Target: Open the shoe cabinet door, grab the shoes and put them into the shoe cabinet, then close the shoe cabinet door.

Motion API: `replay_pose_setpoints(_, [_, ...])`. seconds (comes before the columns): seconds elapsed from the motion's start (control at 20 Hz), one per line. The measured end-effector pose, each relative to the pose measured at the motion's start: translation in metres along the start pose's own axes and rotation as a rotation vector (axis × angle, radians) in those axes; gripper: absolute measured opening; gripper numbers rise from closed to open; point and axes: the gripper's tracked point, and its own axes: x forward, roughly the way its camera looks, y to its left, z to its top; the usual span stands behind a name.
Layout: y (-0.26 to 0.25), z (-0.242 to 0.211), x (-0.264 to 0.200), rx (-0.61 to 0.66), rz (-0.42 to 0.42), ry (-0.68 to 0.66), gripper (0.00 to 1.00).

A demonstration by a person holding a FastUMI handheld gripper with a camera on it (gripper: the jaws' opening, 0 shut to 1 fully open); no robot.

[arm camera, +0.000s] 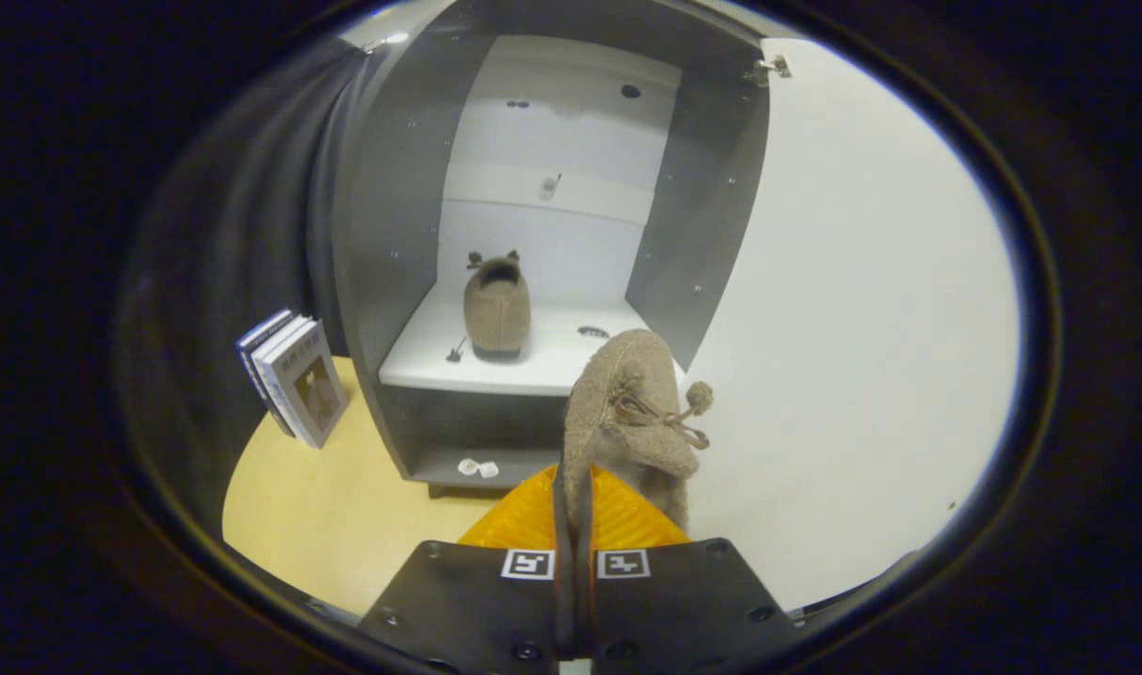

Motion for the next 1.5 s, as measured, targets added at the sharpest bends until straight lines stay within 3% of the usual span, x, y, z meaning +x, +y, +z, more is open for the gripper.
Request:
replay_pose_setpoints(0.4, [-0.001,0.089,0.095,-0.047,0.030,-0.098,0.02])
replay_pose_setpoints(0.9, [0.017,0.111,0.236,-0.090,0.037,-0.011,0.02])
replay_pose_setpoints(1.2, [0.031,0.107,0.277,-0.089,0.082,0.025,0.02])
replay_pose_setpoints(1.5, [0.026,0.111,0.285,-0.058,0.106,0.012,0.03])
